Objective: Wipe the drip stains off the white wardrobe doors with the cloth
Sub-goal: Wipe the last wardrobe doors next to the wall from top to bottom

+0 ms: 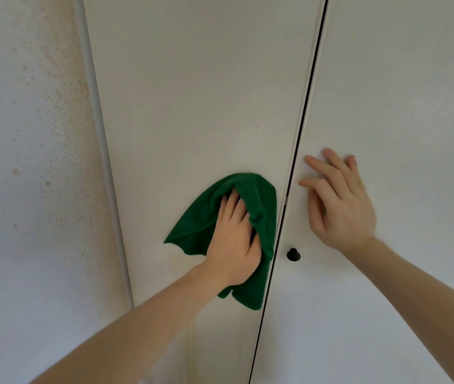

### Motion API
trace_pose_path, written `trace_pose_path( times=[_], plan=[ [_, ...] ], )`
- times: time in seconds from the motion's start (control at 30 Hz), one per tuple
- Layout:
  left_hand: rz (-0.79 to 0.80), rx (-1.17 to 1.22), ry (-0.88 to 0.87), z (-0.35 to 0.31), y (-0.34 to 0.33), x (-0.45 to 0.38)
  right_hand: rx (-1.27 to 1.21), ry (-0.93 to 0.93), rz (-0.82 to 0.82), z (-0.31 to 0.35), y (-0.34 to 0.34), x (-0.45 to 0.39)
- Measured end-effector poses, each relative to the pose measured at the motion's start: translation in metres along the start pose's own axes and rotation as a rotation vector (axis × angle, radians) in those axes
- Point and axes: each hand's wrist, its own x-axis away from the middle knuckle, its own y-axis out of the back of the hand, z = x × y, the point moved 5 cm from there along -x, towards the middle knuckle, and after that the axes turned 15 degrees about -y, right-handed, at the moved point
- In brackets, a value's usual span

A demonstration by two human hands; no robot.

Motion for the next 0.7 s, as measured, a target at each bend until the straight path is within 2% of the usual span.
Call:
trace_pose_path(
  times=[0.17, 0.47, 0.57, 0.7],
  plan=[
    [0.155, -0.141, -0.086, 0.017, -0.028, 0.04, 0.004, 0.006, -0.007, -0.001, -0.001, 0.0],
    [0.256, -0.19, -0.081, 0.042, -0.043, 0.112, -0.004, 0.012, -0.007, -0.001, -0.002, 0.001],
    [0.342, -0.227, -0.043, 0.052, -0.047, 0.149, -0.008, 0.008, 0.001, -0.001, -0.002, 0.001],
    [0.469, -0.262, 0.096, 0.064, -0.045, 0.199, -0.009, 0.002, 0.015, -0.001, 0.0, 0.0]
  ],
)
